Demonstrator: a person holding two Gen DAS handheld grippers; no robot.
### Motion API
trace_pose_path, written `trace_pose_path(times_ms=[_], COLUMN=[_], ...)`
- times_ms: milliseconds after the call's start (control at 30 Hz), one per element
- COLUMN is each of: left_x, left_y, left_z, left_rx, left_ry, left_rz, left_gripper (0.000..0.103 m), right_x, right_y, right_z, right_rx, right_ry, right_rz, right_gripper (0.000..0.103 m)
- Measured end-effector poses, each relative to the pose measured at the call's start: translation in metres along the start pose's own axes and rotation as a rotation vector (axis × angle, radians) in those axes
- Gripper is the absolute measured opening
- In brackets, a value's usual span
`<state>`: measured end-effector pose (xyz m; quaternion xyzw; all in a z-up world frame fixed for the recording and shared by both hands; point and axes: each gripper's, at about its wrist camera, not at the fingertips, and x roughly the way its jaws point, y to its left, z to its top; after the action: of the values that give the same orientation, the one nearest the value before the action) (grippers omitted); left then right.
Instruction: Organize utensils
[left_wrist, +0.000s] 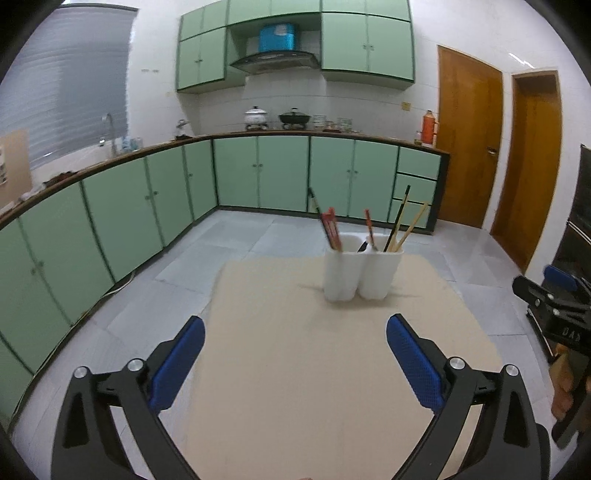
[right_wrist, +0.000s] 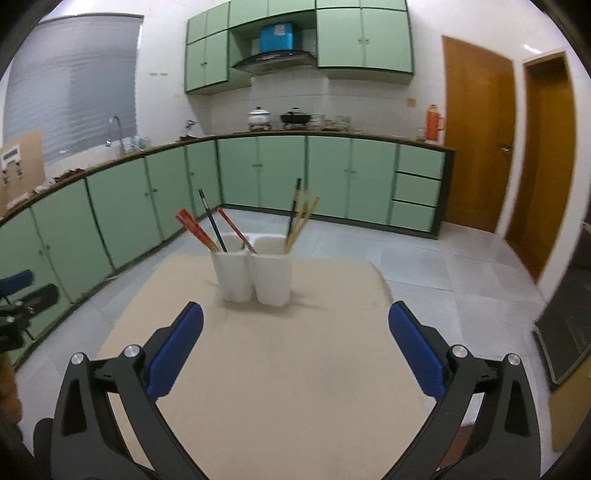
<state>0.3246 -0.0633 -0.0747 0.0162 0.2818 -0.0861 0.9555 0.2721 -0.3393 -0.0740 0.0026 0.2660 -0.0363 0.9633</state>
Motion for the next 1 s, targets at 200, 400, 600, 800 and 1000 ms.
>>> trace_pose_path(times_ms=[200, 400, 600, 800, 1000], left_x=[-0.053, -0.100, -0.141, -0.179, -0.215], left_y=[0.003, 0.006, 0.009, 0.005, 0.002], left_z=[-0.022, -0.042, -0.064, -0.086, -0.108], left_rx=[-0.016, -0.047, -0.072, -0.083, -0.099], left_ry=[-0.004, 0.003, 0.005, -0.010, -0.016], left_rz=[0.029, 0.078, 0.104, 0.125, 0.150], left_gripper=[0.097, 0.097, 0.097, 0.097, 0.097], right_x=[-0.046, -0.092, -0.129, -0.172, -0.210], right_y=[0.016, 0.024, 0.022, 0.018, 0.023], right_z=[-0.022, -0.041, -0.057, -0.080, -0.088], right_rx=[0.019, 0.016, 0.034, 0.086, 0.066], right_ry=[0.051, 0.059, 0.088, 0.087, 0.036], right_rz=[0.039, 0.041, 0.025, 0.040, 0.014], right_gripper=[0.097, 0.097, 0.097, 0.097, 0.097])
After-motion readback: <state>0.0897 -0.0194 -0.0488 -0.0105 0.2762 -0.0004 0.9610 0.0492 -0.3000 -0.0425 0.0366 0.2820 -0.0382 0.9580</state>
